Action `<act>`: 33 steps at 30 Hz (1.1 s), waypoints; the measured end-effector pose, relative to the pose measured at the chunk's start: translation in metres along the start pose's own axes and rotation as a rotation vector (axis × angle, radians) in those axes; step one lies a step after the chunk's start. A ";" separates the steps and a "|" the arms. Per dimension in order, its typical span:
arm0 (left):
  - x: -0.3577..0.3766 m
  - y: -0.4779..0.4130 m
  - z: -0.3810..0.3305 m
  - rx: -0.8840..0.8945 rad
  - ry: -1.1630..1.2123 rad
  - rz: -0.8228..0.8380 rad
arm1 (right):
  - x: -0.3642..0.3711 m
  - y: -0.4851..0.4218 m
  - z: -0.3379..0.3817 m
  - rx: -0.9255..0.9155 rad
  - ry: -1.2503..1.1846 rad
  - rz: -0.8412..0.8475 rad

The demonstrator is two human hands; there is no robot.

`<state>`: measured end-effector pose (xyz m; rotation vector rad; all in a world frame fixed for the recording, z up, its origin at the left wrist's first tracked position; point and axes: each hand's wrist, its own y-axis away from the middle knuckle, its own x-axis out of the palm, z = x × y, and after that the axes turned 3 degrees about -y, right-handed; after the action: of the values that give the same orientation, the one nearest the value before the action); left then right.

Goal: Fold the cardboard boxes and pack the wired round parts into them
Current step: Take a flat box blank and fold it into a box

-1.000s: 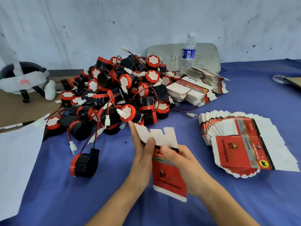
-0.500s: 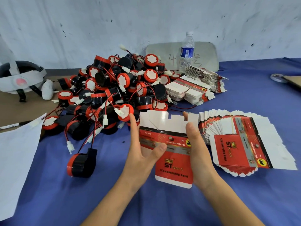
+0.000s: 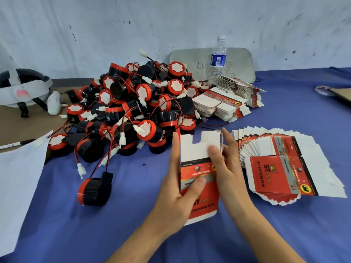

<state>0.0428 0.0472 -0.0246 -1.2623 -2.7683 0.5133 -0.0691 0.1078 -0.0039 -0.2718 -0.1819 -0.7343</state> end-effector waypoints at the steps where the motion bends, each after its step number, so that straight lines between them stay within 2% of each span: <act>1: -0.001 -0.001 -0.001 -0.008 0.025 -0.012 | -0.002 -0.002 0.000 0.003 -0.006 0.005; 5: -0.007 -0.006 -0.008 0.016 -0.012 -0.074 | -0.006 -0.006 0.004 0.007 -0.042 0.096; 10: -0.008 -0.006 -0.013 0.198 -0.121 -0.135 | -0.005 -0.003 0.010 -0.014 -0.119 0.198; 13: -0.005 -0.006 -0.014 0.233 -0.128 -0.150 | -0.006 -0.003 0.007 0.029 -0.181 0.251; 18: -0.003 -0.005 -0.013 0.249 -0.117 -0.191 | -0.005 -0.003 0.001 -0.026 -0.170 0.181; 23: 0.001 -0.001 -0.014 0.221 0.001 -0.128 | -0.006 0.001 -0.002 -0.113 -0.084 0.118; 28: 0.002 0.002 -0.006 0.188 0.027 -0.193 | 0.000 0.009 -0.003 -0.173 0.021 0.102; 33: -0.007 -0.005 -0.005 0.316 -0.191 -0.305 | 0.010 0.016 0.003 -0.252 0.050 0.172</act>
<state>0.0450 0.0402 -0.0182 -0.7439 -2.8018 1.0361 -0.0514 0.1137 -0.0019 -0.5021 -0.0171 -0.5924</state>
